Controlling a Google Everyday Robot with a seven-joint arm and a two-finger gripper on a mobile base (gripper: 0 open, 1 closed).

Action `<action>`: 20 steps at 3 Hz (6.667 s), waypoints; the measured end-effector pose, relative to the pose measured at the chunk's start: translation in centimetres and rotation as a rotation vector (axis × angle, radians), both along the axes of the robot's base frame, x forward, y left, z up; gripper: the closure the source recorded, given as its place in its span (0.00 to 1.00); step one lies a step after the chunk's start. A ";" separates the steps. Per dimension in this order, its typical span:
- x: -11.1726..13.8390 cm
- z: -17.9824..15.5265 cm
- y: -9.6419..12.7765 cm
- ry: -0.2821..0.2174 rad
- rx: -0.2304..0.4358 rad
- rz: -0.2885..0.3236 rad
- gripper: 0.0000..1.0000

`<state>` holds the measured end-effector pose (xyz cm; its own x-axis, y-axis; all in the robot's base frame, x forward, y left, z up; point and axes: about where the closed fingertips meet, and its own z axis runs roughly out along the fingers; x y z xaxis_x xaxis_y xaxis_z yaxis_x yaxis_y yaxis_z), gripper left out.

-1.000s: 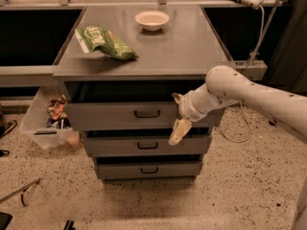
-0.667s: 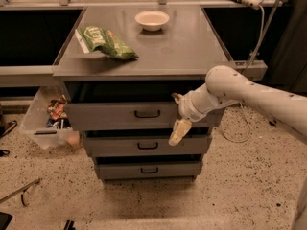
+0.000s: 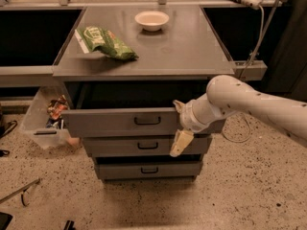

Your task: Open top drawer

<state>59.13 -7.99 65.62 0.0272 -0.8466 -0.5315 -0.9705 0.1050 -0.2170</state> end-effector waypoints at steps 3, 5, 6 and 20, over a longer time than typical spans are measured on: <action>-5.2 0.0 -0.4 0.055 -0.003 -0.024 0.00; -6.8 0.5 0.1 0.116 -0.008 -0.019 0.00; -6.8 0.5 0.2 0.116 -0.008 -0.019 0.00; -21.6 2.2 0.7 0.324 0.098 -0.024 0.00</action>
Offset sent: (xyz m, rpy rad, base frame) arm -0.0379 -0.0035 0.0030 0.0089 0.0147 -0.0258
